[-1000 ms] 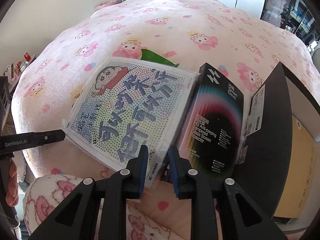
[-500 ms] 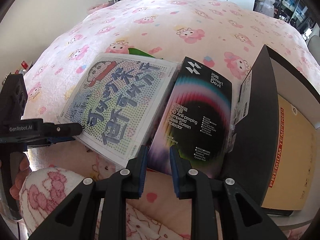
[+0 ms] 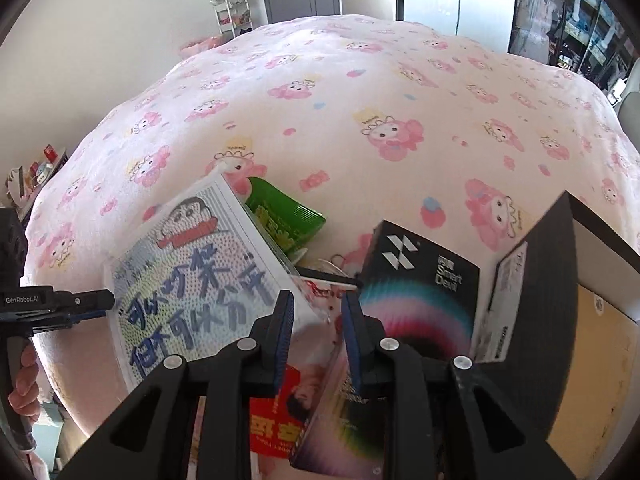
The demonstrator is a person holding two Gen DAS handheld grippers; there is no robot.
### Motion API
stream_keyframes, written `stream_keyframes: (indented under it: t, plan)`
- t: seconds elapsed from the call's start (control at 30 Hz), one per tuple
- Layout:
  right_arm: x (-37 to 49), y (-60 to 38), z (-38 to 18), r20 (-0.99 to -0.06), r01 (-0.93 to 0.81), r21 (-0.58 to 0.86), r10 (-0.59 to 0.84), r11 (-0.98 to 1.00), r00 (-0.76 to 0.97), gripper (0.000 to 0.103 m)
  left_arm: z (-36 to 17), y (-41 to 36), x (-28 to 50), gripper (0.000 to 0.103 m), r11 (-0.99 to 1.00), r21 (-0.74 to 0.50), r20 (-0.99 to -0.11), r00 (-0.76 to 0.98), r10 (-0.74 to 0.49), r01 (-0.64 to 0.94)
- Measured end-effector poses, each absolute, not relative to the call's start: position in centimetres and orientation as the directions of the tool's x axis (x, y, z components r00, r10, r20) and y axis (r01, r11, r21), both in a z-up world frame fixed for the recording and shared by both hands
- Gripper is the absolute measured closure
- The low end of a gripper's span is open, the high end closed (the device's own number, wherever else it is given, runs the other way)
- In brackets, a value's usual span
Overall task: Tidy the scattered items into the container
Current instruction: 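Grasp the Shin-chan bead-art kit bag with the left gripper and lift it, then carry the bead-art kit over the open black box with the left gripper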
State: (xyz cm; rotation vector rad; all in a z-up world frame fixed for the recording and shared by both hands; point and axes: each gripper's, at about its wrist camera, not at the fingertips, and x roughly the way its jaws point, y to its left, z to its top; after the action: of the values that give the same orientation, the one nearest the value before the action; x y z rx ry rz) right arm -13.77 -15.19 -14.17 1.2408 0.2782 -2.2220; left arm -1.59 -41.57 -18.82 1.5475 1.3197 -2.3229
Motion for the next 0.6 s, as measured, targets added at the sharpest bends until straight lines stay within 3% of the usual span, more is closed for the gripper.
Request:
stream_keyframes:
  t: [0.03, 0.17, 0.23, 0.4, 0.5, 0.6]
  plan:
    - [-14.0, -15.7, -14.1, -0.827, 0.587, 0.099, -0.395, -0.803, -0.400, 0.082, -19.0, -41.7, -1.0, 0.053, -0.639, -0.618, -0.776, -0.488, 0.400, 0.458]
    - [-15.1, -18.1, -15.2, -0.846, 0.644, 0.120, -0.417, -0.756, -0.331, 0.059, -19.8, -39.2, -0.9, 0.050, -0.679, -0.593, -0.792, -0.461, 0.399, 0.431]
    - [-15.1, -19.2, -17.2, -0.895, 0.659, 0.077, -0.343, -0.748, -0.285, 0.059, -19.9, -39.0, -1.6, 0.049, -0.688, -0.573, -0.803, -0.472, 0.364, 0.444]
    - [-11.4, -18.9, -17.2, -0.903, 0.724, 0.178, -0.403, -0.666, -0.148, 0.060, -18.5, -40.9, -2.1, 0.044, -0.700, -0.470, -0.844, -0.506, 0.179, 0.537]
    - [-8.3, -18.8, -17.0, -0.888, 0.778, 0.267, -0.459, -0.568, -0.031, 0.060, -18.9, -41.3, -1.8, 0.043, -0.694, -0.496, -0.833, -0.511, 0.210, 0.522]
    - [-7.7, -19.1, -16.9, -0.888, 0.768, 0.185, -0.439, -0.613, -0.137, 0.060, -20.2, -40.4, -2.0, 0.040, -0.735, -0.484, -0.846, -0.469, 0.254, 0.475]
